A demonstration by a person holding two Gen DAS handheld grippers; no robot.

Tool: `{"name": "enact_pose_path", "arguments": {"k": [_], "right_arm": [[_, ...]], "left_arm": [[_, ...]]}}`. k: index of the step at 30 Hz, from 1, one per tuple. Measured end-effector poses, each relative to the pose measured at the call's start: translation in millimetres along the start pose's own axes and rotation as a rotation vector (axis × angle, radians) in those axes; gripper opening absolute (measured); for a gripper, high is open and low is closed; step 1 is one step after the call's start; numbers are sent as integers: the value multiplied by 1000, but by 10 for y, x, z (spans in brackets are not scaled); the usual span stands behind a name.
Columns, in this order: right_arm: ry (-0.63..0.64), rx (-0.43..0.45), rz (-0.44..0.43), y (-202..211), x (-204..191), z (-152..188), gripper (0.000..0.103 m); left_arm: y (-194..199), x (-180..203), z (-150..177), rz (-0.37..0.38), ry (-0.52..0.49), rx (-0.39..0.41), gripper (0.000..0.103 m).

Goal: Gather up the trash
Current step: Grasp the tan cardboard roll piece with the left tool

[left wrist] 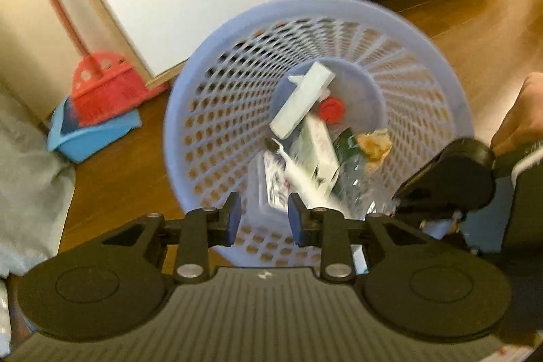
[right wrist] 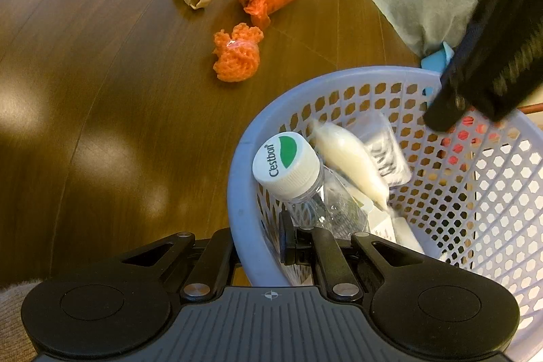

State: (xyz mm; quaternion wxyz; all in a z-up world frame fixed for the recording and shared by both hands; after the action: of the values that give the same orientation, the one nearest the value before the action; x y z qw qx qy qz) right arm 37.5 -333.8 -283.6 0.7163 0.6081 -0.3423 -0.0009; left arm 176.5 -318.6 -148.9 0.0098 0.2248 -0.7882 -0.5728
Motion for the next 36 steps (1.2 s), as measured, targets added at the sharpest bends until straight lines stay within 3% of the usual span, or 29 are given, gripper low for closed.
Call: {"name": "enact_pose_path", "arguments": {"k": [8, 15, 19, 22, 25, 31, 36], "right_arm": [[1, -4, 3, -19, -12, -25, 4], [2, -4, 4, -13, -17, -25, 4], [1, -7, 5, -14, -24, -29, 4], [2, -9, 5, -21, -6, -25, 4], [6, -13, 7, 4, -20, 0, 4], [9, -16, 7, 10, -17, 4, 4], [13, -15, 7, 5, -9, 8, 4]], "left_arm": [[60, -432, 683, -64, 179, -81, 26], [2, -844, 1680, -147, 403, -206, 28], [-27, -904, 2199, -145, 538, -263, 31], [-114, -835, 2441, -123, 584, -289, 34], [-248, -700, 2502, -75, 580, -285, 35], [-535, -447, 2348, -28, 459, -278, 35], [-857, -299, 2276, -52, 319, -355, 33]]}}
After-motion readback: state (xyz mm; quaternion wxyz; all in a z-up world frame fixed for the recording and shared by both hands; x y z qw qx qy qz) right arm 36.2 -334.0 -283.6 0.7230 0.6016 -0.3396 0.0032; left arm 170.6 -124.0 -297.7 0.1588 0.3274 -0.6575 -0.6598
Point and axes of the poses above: each gripper's, at about its wrist camera, not at the fingertips, and y roughly against the way its jaws point, x to its right, z to its underside, the point moved 3 cm from there along -y, roughly the way its jaws point, and after that the axes turned 14 degrees about -x, right-handed, at the moved point
